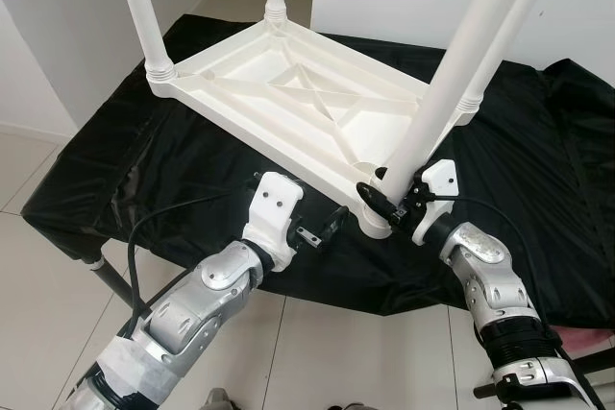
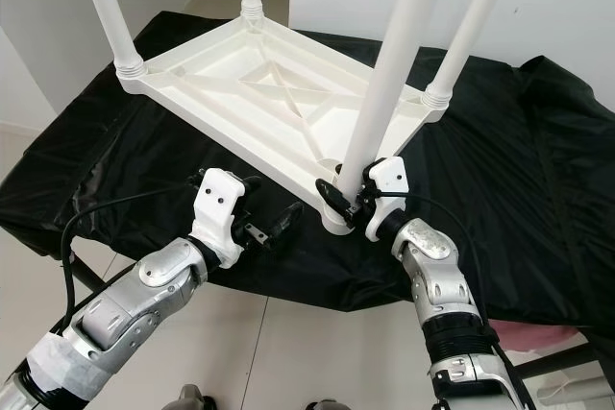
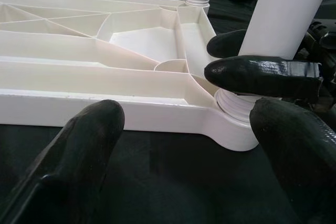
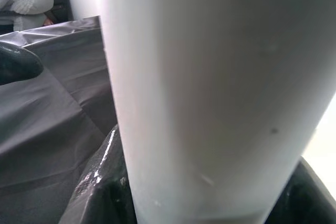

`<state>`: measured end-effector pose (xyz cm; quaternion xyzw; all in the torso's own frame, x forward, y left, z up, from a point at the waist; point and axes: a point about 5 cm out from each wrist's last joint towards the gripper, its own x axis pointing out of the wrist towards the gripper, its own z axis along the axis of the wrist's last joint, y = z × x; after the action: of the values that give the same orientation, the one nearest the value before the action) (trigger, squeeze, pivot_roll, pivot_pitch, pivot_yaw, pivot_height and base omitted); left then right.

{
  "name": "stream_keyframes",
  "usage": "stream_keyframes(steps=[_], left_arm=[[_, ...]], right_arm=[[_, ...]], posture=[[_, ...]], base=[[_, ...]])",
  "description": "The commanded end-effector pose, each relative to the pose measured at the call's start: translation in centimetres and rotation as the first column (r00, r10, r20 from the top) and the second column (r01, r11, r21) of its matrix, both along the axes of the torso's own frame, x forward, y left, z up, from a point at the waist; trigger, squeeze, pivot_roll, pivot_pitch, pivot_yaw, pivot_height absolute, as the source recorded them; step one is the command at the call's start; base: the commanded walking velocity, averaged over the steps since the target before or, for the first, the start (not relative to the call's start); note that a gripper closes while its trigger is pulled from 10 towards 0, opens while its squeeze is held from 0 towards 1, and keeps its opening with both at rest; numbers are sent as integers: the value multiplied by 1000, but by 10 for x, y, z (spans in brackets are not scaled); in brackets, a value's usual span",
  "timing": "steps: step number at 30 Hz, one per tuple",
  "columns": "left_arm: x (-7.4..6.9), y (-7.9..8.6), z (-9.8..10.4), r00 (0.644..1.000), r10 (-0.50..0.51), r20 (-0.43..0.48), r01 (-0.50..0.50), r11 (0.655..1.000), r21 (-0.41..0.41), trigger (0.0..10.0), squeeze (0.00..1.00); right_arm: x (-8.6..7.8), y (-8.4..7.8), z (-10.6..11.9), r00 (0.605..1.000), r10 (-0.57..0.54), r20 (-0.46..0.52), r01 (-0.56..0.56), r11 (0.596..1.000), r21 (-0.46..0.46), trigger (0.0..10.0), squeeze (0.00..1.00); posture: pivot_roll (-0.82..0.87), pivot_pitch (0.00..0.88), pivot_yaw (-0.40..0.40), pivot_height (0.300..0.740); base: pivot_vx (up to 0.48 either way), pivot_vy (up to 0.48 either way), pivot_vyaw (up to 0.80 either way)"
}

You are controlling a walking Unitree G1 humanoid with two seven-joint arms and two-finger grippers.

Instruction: Building children table

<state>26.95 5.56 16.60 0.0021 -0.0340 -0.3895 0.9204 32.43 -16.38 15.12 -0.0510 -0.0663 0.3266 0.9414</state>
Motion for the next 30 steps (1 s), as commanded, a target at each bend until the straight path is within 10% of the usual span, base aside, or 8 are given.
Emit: stream_keyframes(steps=[1, 2, 3, 20, 30], left_arm=[[-13, -10, 0, 969, -248, 18, 248, 968, 26, 10000, 0], [-13, -10, 0, 968, -249, 17, 249, 968, 25, 10000, 0], [-13, -10, 0, 968, -249, 17, 249, 968, 24, 10000, 0], [-15, -9, -2, 968, -249, 15, 249, 968, 26, 10000, 0], [-12, -8, -4, 970, -243, 14, 242, 970, 37, 10000, 0]], right_arm=[[-3, -3, -16, 997, 0, -74, -1, 1000, -13, 0, 0], [-3, -3, -16, 997, 3, -77, -3, 1000, -2, 9373, 0], [-4, -3, -15, 997, -6, -80, 8, 1000, 24, 10000, 0], [-5, -6, -13, 946, -320, -45, 323, 940, 109, 10000, 0], [-27, 10, -33, 826, -545, -148, 559, 824, 89, 10000, 0]], posture=[[43, 100, -41, 740], [43, 101, -43, 740], [41, 99, -44, 740], [40, 97, -48, 740], [34, 96, -49, 740]], base=[[0, 0, 0], [0, 0, 0], [0, 0, 0], [0, 0, 0], [0, 0, 0]])
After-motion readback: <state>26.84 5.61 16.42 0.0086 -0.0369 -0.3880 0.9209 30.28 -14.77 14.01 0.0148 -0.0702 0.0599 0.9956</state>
